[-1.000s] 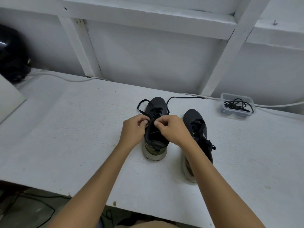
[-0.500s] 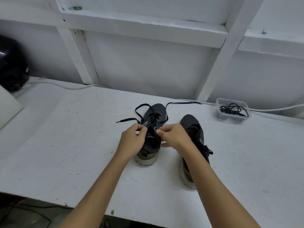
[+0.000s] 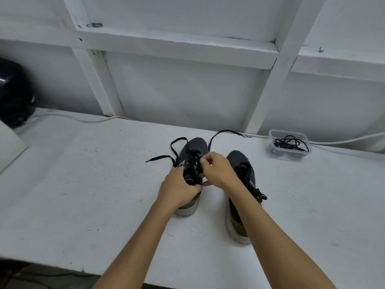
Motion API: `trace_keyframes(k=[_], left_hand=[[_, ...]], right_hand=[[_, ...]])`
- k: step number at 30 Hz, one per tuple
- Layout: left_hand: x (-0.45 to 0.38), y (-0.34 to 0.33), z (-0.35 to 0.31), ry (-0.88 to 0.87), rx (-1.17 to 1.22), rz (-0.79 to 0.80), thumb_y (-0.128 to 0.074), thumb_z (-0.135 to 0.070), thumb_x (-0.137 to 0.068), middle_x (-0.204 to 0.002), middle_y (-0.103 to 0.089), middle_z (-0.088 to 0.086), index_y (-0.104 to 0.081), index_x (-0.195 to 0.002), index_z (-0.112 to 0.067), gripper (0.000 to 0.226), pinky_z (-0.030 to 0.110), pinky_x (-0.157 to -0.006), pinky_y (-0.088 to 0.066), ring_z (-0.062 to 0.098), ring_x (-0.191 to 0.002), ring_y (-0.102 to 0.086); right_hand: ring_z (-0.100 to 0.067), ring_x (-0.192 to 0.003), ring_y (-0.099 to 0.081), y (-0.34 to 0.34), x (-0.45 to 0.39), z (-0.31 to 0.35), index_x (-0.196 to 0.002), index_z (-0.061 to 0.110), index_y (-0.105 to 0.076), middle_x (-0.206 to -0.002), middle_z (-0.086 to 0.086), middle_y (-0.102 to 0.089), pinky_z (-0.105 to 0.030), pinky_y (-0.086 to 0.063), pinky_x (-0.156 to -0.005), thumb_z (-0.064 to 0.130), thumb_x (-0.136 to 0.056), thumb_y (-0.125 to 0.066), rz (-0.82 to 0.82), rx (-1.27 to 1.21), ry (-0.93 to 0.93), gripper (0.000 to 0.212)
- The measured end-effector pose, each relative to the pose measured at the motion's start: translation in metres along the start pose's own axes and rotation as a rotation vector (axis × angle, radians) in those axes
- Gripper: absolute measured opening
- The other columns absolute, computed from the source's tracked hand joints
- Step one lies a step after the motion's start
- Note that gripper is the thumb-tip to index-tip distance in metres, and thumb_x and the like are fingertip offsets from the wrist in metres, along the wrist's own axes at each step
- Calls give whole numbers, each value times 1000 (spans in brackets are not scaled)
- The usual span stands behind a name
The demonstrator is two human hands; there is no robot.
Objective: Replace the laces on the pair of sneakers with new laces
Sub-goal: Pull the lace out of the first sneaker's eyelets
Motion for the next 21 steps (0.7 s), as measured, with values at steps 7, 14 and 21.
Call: trace_keyframes(k=[7,14,21], left_hand=[[2,0,1,-23,-16,1,-63,-59,-64,-108,-61,-10,-58,-111,-35,53,41,-84,-56,15,-94,-63],[-1,0,3,-16,28,10,-70,-53,-69,-116,-56,-9,-59,-119,-32,56,41,-91,-54,17,-101,-61],[-1,0,3,-25,2,-10,-67,-55,-69,-112,-58,-9,-59,-115,-33,51,41,-88,-54,16,-99,-61]], right_hand=[[-20,-92,-73,-4,2,-2,-93,9,-74,-96,-9,-75,-33,-64,-70,24,-97,-66,124,6,-58,17],[-26,-89,-73,12,-3,7,-102,3,-62,-96,-14,-69,-36,-64,-63,21,-103,-51,-51,72,24,21],[-19,-94,-72,-1,-4,-6,-97,7,-70,-96,-9,-73,-25,-60,-63,21,-100,-61,118,-7,-38,16]])
Point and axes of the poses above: each hand's wrist, its own x-axis away from the middle knuckle, its own y-axis out of the back of the hand, z = x × y, the point moved 5 cm from there along -x, towards the middle knuckle
